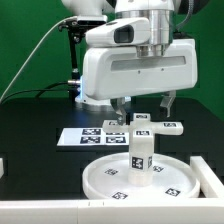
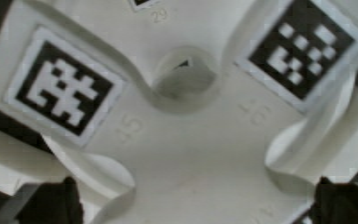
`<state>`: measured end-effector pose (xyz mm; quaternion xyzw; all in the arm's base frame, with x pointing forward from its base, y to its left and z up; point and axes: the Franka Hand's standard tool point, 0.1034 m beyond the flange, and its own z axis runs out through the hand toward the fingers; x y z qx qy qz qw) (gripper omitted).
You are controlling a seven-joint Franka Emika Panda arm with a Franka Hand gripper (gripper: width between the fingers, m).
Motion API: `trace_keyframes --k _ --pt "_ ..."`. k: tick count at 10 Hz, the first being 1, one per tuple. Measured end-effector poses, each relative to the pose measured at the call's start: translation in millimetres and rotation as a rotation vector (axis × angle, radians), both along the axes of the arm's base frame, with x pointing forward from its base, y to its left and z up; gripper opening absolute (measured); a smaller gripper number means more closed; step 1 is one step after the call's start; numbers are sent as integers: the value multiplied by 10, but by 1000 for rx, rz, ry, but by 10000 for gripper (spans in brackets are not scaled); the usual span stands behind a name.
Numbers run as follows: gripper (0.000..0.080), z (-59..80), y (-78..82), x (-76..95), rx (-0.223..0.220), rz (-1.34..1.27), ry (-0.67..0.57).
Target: Assemble round table
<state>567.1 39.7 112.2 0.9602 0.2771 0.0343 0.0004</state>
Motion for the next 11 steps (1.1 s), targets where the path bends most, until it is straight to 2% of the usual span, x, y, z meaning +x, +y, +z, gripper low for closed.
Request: trace_keyframes --k 6,9,11 --pt "649 -132 6 -54 -11 46 16" --pt "649 -145 -15 -63 -12 40 18" --pt "439 -145 -16 -63 -10 8 18"
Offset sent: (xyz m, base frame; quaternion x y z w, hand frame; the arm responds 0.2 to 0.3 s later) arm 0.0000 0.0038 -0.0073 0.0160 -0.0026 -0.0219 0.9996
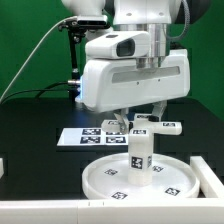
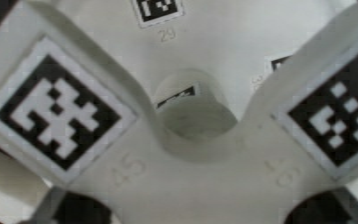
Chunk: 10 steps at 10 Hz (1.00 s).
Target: Assemble round table
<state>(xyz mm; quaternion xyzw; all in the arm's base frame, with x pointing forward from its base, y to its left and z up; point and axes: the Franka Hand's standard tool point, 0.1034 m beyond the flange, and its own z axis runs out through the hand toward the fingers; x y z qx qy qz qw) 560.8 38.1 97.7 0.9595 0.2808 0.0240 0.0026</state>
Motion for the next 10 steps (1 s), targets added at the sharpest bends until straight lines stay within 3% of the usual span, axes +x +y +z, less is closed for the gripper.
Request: trace_keyframes --k 4,6,10 --pt "440 6 22 20 19 -325 -15" --pt "440 6 -6 21 63 -574 -5" --pt "442 5 7 20 90 -1002 20"
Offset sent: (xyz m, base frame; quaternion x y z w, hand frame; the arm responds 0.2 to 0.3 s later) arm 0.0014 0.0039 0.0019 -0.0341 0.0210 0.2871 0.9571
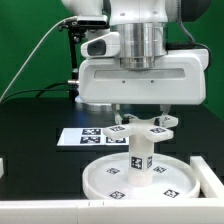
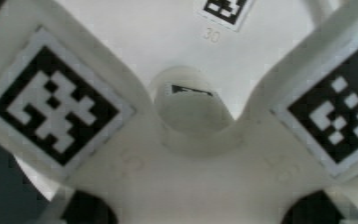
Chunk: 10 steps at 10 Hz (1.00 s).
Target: Assemble round table
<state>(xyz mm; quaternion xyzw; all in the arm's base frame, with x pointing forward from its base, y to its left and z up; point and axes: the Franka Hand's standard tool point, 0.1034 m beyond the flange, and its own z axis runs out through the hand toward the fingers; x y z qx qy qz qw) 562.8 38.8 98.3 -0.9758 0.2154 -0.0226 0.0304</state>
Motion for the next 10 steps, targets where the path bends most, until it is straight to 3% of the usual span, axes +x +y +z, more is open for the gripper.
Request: trace_keyframes --k 3,5,6,7,10 --pt "442 -1 -6 -6 17 -293 15" --pt "442 -1 -7 -7 19 -341 17" --pt "568 -7 -4 -9 19 -332 18" --pt "624 15 -1 -1 19 -303 14" --pt "645 313 45 71 18 -32 -39"
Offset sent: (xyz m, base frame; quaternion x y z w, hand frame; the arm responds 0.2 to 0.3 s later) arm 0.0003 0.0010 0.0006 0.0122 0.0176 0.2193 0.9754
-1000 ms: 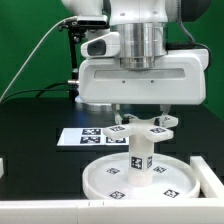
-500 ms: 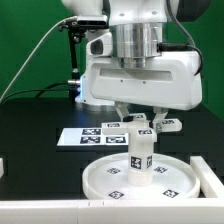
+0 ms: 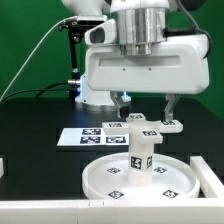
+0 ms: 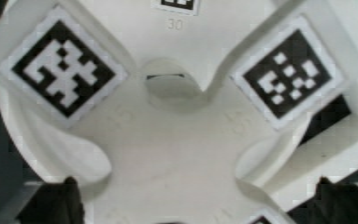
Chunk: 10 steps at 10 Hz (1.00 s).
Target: Assemble round table
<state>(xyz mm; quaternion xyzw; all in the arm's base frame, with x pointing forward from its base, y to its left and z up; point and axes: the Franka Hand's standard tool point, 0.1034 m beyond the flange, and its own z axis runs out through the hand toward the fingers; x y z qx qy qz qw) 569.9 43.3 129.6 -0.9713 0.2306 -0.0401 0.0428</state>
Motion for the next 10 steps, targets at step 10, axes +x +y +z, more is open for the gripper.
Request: trace_keyframes --k 10 --pt "649 -63 -40 -139 -172 1112 -91"
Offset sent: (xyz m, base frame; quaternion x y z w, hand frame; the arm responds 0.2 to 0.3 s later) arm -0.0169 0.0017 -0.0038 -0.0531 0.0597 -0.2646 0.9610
